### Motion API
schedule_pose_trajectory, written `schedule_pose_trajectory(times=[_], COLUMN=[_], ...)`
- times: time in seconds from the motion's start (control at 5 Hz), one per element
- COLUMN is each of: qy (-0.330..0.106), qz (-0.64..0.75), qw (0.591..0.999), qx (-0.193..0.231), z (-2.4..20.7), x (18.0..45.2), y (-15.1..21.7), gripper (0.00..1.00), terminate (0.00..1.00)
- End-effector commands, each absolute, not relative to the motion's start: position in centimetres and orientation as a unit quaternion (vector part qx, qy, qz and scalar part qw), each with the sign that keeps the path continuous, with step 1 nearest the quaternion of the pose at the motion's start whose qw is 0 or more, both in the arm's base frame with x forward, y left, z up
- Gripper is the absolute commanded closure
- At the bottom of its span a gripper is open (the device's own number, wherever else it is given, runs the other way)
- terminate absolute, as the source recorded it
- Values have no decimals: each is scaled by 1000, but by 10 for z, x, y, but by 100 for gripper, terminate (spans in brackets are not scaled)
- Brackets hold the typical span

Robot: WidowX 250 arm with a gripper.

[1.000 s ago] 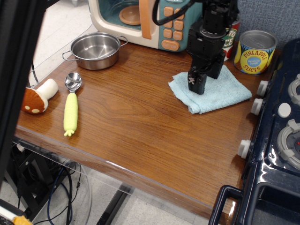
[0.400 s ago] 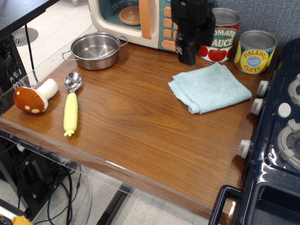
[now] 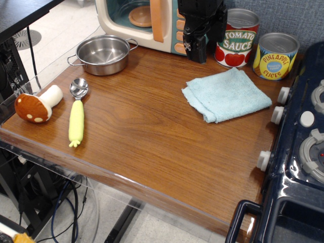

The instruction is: Move the blue towel in front of the cans

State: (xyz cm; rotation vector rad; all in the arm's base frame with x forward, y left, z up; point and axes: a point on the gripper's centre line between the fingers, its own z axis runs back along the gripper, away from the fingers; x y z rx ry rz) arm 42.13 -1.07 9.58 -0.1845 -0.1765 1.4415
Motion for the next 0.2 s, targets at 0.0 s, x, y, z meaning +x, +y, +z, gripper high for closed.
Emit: schedule_pose_trajectory(times=[0.0], qy=[-105], qz=[654], qw=[741], qx=[-108], z=[123], x=[419], y=[-8], gripper=[0], terminate=[100])
